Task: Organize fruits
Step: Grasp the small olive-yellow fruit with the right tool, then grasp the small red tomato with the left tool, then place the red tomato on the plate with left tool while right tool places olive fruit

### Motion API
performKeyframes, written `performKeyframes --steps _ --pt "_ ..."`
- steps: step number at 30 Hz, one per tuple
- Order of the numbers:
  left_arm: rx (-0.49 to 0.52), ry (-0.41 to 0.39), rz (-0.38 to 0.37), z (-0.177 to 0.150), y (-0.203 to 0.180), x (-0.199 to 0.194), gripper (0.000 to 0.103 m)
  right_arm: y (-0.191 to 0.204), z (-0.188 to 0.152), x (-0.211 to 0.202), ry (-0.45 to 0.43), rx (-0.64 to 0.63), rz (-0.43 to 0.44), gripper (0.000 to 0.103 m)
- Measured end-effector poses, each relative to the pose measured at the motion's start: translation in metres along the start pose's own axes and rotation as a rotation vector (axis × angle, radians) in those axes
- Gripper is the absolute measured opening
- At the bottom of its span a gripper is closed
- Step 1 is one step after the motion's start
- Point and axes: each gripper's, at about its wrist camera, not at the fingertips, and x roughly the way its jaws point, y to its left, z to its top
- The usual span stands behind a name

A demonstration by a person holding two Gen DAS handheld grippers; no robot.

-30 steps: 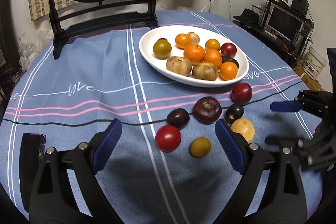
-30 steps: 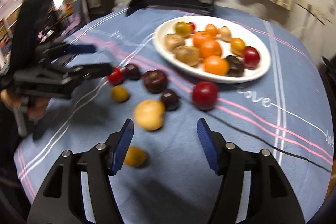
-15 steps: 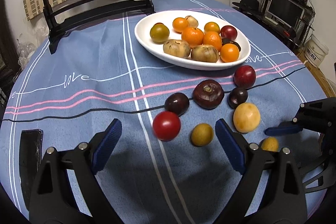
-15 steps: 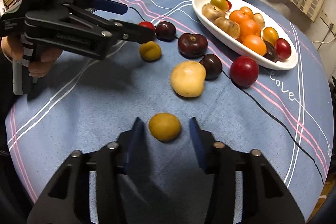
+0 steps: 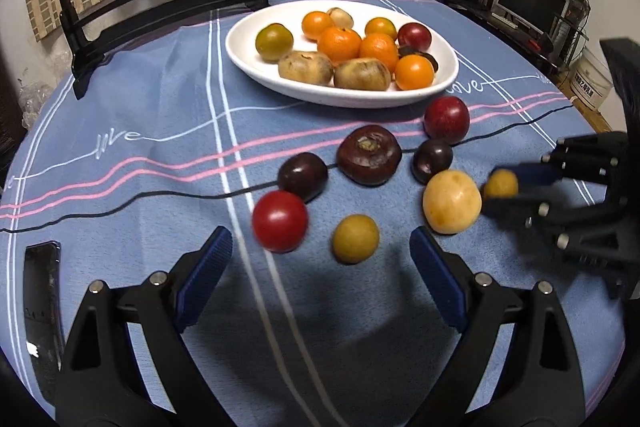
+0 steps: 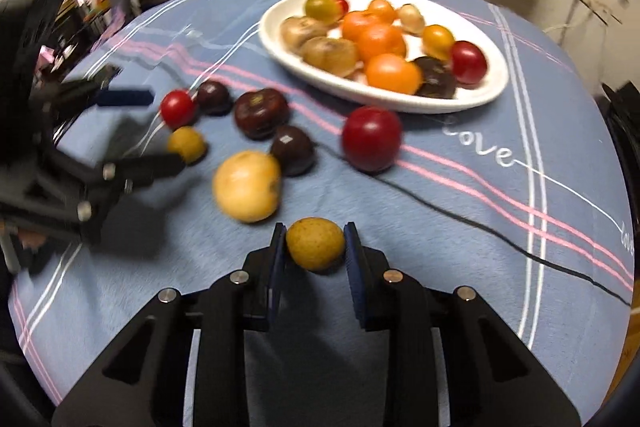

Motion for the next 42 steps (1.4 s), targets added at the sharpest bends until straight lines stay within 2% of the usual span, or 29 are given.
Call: performKeyframes --steps 1,3,7,9,13,17,22,26,28,30,31,39,42 --pt "-0.006 0.001 -0.01 0.0 -0.001 0.002 0.078 -0.003 0.001 -0.002 -0.01 0.015 -0.002 0.029" --pt "-0.012 -0.014 0.029 -0.001 0.0 0.003 0.068 -0.005 0.003 0.001 -0.008 0.02 -0.003 0.029" --pt "-0.052 -0.02 0.033 0.0 0.004 0.004 0.064 -0.003 0.003 0.004 -0.002 0.015 -0.005 0.029" --pt "-0.046 -0.033 0.037 0.0 0.003 0.003 0.057 -0.003 0.002 0.005 0.003 0.019 -0.011 0.029" --pt "-0.033 -0.015 0.032 0.001 0.002 0.002 0.056 -0.005 0.003 0.007 0.005 0.023 -0.019 0.029" --pt "-0.058 0.006 0.042 0.001 0.009 -0.003 0.064 -0.005 0.003 0.005 -0.002 0.022 -0.029 0.029" --pt "-0.044 0.013 0.04 -0.001 0.015 -0.009 0.063 -0.004 0.004 0.003 -0.012 0.018 -0.027 0.029" --pt "-0.008 -0.018 0.057 -0.002 0.019 -0.024 0.063 -0.004 0.005 0.002 -0.017 0.017 -0.028 0.029" --pt "0.013 0.004 0.061 -0.005 0.018 -0.02 0.057 -0.003 0.006 0.001 -0.018 0.012 -0.026 0.029" --pt "0.032 0.046 0.052 -0.009 0.015 -0.009 0.037 -0.002 0.006 0.001 -0.02 0.009 -0.024 0.029" --pt "0.044 0.073 0.045 -0.01 0.012 -0.001 0.034 -0.001 0.006 0.001 -0.02 0.008 -0.024 0.029" --pt "0.125 0.049 0.093 0.007 0.001 0.018 0.034 0.0 0.006 0.001 -0.023 0.01 -0.024 0.029" --pt "0.122 0.033 0.101 0.011 0.0 0.021 0.032 -0.002 0.006 0.001 -0.025 0.016 -0.024 0.029"
